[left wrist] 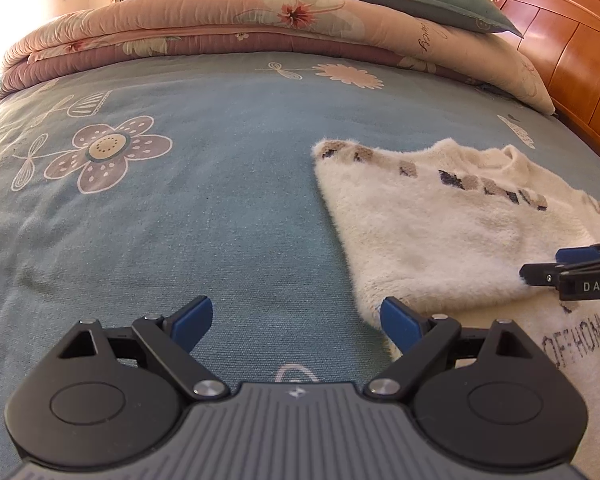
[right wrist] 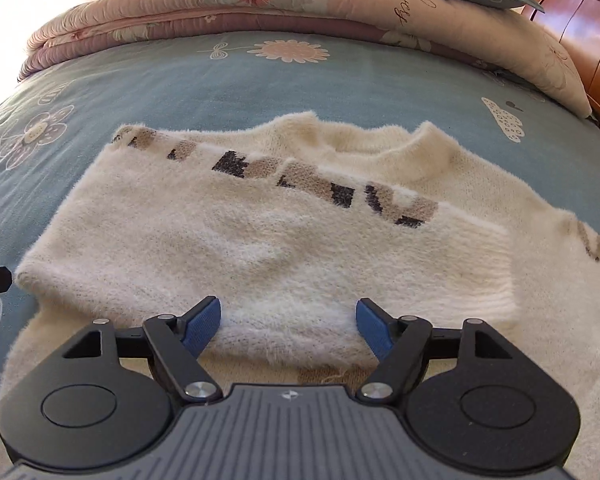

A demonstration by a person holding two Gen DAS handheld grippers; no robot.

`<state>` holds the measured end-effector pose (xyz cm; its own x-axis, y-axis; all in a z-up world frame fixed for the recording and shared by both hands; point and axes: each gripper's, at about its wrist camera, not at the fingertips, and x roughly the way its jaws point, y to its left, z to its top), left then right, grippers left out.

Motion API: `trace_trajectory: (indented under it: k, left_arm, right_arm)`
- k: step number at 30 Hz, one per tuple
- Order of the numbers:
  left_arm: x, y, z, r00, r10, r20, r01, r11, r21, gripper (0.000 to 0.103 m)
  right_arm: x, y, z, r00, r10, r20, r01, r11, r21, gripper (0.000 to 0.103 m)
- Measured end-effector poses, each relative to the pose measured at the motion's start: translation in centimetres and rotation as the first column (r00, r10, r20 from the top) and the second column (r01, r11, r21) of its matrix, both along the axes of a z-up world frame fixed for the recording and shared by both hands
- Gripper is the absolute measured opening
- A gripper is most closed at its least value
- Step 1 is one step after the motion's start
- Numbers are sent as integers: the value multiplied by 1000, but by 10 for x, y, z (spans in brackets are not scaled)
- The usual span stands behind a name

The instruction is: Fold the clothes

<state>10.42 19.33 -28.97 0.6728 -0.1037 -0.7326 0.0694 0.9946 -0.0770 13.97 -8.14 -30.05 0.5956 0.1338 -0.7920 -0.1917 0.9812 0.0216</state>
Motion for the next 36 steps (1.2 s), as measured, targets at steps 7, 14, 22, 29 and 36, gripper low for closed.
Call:
trace_trajectory:
  k: [7,14,22,29,36]
  left_arm:
    - [0,-1,0,1000,0,1,0,1000,9,91]
    - [4,-2,-10,998,-32,-48,35,998,43,91]
    - [5,13,-19,995,-26,-96,30,999,40,91]
    - [6,21,-18,996,0,-93,1,1000,10,91]
    - [6,21,-15,996,1,-88,-1,1000,-6,91]
  right_arm:
    - [26,12,15,997,-32,66,29,999,39,82]
    - [23,14,-6,998,-65,-10,65,997,33,90]
    - [27,62,19,995,99,8,-98,974,202,90]
    - [27,109,-4,976,218,-17,-212,964,161,101]
    - [-4,81,25,980,200,16,-200,963,180,100]
